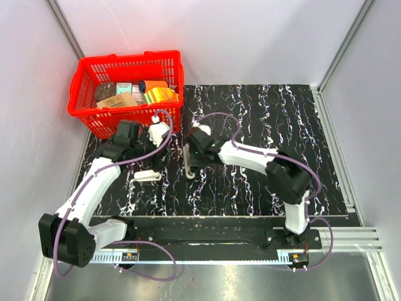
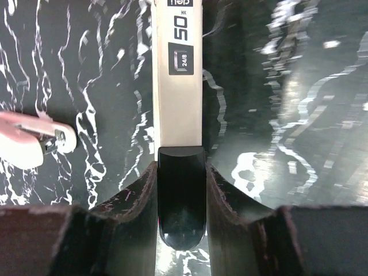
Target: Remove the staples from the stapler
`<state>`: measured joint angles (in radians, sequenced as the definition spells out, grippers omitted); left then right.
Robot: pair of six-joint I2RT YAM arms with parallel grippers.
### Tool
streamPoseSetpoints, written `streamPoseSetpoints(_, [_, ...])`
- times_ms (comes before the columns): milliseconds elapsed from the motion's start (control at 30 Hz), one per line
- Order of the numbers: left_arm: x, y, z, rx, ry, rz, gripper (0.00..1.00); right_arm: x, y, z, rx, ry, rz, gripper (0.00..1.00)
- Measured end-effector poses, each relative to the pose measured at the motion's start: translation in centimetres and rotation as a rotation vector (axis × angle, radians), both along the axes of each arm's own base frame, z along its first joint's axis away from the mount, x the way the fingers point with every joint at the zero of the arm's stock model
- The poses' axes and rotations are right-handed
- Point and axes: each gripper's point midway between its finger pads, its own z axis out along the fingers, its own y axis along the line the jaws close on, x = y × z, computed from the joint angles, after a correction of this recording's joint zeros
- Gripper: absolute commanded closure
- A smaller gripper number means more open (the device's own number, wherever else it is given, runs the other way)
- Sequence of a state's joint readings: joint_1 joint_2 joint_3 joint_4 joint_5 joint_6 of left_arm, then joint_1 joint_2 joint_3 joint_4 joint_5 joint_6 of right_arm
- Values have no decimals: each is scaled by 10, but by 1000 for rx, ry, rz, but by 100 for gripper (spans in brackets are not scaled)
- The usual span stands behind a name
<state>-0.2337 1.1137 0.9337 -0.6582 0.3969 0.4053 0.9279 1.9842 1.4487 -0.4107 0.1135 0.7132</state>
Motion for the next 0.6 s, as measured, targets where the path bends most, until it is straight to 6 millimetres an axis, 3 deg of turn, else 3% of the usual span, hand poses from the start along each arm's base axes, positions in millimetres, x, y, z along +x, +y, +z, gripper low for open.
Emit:
streamPoseSetpoints(100, [-3, -19, -8, -26, 41, -58, 15, 13, -29, 15, 26, -37, -78, 98])
streamPoseSetpoints(167, [-6, -32, -16, -36, 69, -102, 12, 16, -36, 28, 68, -73, -110, 98])
streamPoseSetpoints(367, [-9, -57, -40, -78, 166, -186, 4, 12, -26, 61, 227, -138, -143, 100])
streamPoseSetpoints(600, [-4, -71, -37, -137, 138, -244, 3, 15, -18, 71, 331, -148, -183, 100])
